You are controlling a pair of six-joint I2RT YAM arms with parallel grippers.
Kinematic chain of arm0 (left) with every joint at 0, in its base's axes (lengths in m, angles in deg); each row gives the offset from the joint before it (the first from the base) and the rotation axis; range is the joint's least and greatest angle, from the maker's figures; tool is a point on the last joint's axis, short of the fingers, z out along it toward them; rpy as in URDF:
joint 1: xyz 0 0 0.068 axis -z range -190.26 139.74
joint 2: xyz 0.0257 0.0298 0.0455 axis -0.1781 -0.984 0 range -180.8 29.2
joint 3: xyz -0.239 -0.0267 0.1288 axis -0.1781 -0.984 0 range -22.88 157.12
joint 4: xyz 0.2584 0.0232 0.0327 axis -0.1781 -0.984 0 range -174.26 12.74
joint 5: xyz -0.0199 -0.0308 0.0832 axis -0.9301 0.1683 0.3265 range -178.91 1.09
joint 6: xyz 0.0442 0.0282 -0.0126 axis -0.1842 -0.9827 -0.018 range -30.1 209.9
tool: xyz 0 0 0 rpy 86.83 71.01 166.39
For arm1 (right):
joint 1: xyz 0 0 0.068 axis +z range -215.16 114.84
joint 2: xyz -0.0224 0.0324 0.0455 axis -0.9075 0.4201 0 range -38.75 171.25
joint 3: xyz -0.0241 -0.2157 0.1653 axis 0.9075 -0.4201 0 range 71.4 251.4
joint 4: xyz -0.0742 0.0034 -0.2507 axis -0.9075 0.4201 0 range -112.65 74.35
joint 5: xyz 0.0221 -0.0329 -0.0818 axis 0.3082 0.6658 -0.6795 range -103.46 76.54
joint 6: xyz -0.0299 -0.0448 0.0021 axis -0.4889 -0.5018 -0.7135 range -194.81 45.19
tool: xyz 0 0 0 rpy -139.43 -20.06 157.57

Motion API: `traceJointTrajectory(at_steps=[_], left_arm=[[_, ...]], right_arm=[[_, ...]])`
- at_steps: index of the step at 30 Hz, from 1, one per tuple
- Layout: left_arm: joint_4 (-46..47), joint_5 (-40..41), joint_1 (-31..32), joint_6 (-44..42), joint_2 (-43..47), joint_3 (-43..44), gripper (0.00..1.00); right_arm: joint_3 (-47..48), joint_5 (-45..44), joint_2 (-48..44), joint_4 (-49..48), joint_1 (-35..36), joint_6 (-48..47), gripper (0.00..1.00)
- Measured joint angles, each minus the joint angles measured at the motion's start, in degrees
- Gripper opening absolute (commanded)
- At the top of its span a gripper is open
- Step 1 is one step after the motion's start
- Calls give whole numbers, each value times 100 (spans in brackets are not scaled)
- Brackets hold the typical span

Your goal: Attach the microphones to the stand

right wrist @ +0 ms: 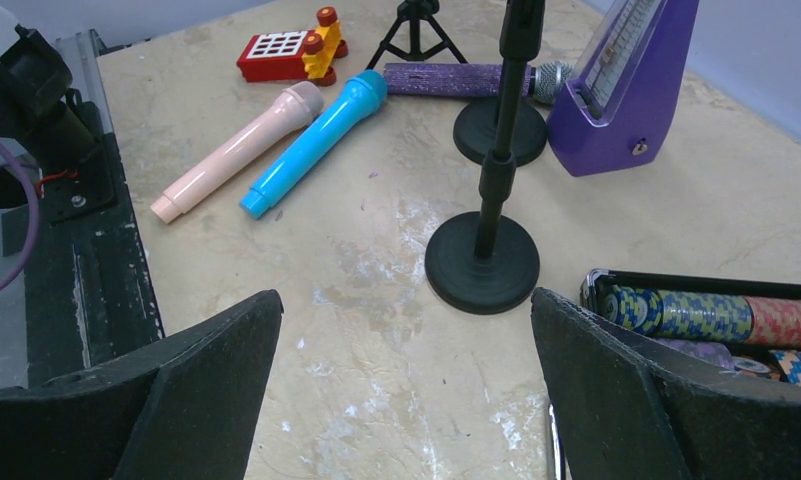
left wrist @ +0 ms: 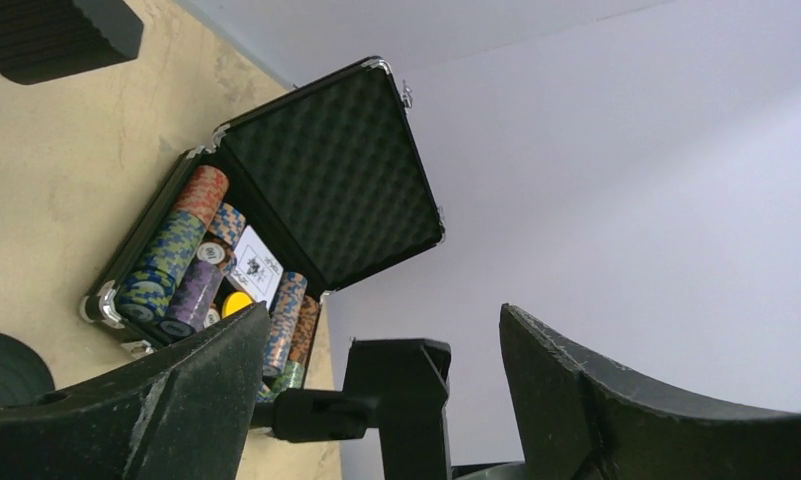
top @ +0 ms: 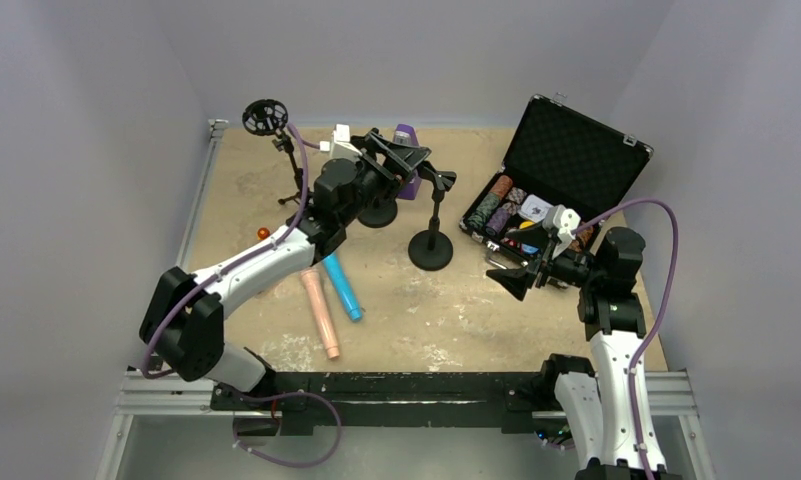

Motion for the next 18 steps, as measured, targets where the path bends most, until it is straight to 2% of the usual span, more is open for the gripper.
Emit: traceJointTrajectory(at_steps=[4, 8, 13, 16, 18], left_arm=[[7, 68, 79, 254, -304, 232, 79], [7, 81, 181, 463, -549, 334, 64], [166, 68, 260, 741, -704, 459, 41], [234, 44, 275, 824, -706, 479, 22], [256, 24, 280, 885, -723, 479, 15]], right_arm=[[0, 0, 0, 0, 0, 0, 99], [2, 0, 2, 0, 0, 0, 99], [31, 0, 68, 2, 0, 2, 99], [33, -2, 107, 2, 0, 0, 99], [33, -2, 146, 0, 0, 0, 99]])
